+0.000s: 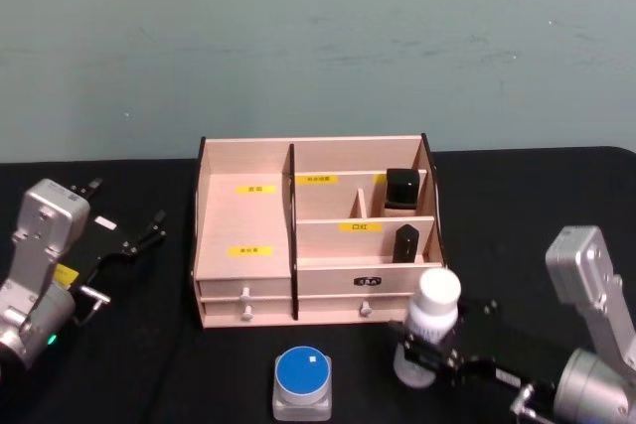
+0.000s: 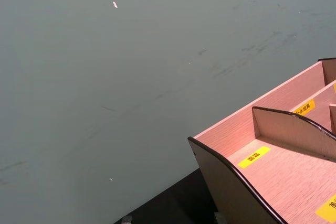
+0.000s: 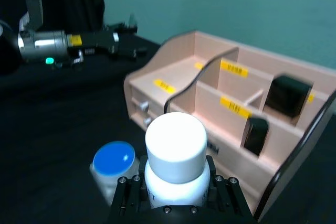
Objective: Pick up the facial cleanser and watermelon frost from the table and place them into the tiered storage box.
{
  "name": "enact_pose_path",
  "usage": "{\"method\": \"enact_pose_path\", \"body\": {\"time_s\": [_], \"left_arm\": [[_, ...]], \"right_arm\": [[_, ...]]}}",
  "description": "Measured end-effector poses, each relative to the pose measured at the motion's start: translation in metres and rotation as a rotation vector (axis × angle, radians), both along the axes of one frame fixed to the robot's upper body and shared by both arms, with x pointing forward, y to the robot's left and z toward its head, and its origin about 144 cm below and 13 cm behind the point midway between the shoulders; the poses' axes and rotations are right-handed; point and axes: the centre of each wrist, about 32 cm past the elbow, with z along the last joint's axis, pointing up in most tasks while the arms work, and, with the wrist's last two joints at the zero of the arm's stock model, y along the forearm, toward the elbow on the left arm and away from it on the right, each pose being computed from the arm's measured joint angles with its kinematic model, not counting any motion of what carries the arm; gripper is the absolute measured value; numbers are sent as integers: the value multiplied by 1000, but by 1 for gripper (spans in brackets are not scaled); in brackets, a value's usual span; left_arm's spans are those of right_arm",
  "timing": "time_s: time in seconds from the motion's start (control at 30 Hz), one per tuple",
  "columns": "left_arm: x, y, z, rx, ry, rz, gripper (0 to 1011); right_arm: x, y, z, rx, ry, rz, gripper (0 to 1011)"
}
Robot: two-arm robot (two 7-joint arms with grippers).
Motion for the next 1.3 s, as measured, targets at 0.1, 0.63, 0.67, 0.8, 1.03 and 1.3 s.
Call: {"method": "enact_pose_path", "body": {"time_s": [0.1, 0.63, 0.67, 0.8, 1.03, 1.3], "left_arm": [[0, 0, 0, 0, 0, 0, 1010], [0, 0, 0, 0, 0, 0, 1010], [0, 0, 0, 0, 0, 0, 1010], [0, 0, 0, 0, 0, 0, 1010], [0, 0, 0, 0, 0, 0, 1010], [0, 0, 0, 0, 0, 0, 1010]], "right_arm": [[8, 3, 14, -2, -50, -5, 603], [61, 21, 50, 4, -198, -18, 603], [65, 22, 50, 3, -201, -17, 603], [79, 29, 51, 0, -216, -10, 603], [103, 39, 53, 18, -230, 0, 603], [123, 48, 51, 35, -231, 16, 603]]}}
